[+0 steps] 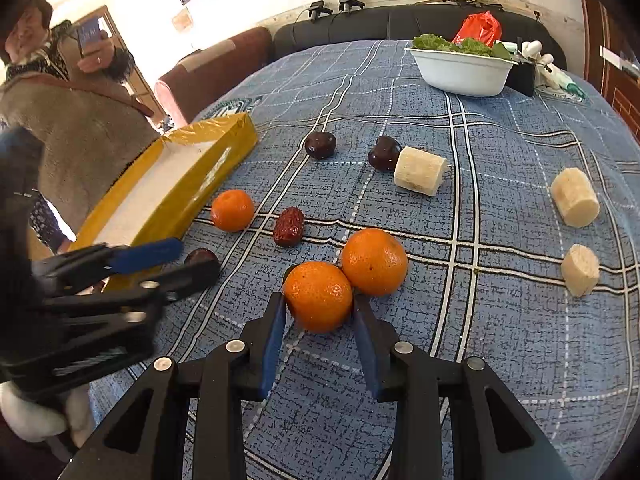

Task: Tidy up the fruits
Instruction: 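Grasp a tangerine with the right tool while the left tool grasps a dark plum, then lower both held fruits into the tray and open both tools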

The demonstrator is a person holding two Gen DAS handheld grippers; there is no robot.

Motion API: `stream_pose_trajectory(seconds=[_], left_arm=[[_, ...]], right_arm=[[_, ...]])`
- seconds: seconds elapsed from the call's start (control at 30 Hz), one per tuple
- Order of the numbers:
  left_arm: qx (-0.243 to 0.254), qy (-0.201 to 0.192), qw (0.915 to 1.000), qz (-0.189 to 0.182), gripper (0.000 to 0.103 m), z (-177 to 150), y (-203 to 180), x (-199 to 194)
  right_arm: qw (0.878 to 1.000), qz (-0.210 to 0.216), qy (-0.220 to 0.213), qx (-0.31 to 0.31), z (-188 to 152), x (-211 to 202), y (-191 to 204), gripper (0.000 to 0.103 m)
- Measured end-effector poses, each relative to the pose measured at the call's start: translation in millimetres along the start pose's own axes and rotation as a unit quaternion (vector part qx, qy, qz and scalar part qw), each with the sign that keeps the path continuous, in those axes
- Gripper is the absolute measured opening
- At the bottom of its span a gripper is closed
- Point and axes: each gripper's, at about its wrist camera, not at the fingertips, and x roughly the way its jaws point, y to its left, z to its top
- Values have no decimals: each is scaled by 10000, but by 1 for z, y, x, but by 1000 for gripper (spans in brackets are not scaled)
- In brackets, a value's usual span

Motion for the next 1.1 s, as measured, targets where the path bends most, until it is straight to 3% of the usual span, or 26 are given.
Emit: stream_pose_trajectory(seconds=[0.1,0.23,0.4,0.53,0.67,0.9,1.1], left_arm=[[181,56,9996,226,27,-4,-4,8],[54,-68,9999,144,26,-7,-1,1],[-496,-541,9972,-130,26,-16,23,-52],[-891,-1101,9893,348,27,-24,71,-115],[-1419,-1416,9773,690,27,-35,123,-148],[-2199,-1415,9628,680,27,-63,184,-141],[-2396,-1114,9632,488,27,-67,208,-112]], right_arm=[[9999,143,-8,94,0,1,-4,37],[9992,315,-29,243,0,-1,-10,37],[9976,495,-105,466,-3,-8,-21,37],[9990,335,-154,239,-6,-16,-10,37],[9993,261,-262,104,-6,-30,12,37],[9985,288,-417,-215,-3,-55,61,37],[9945,564,-327,-821,16,-46,131,37]])
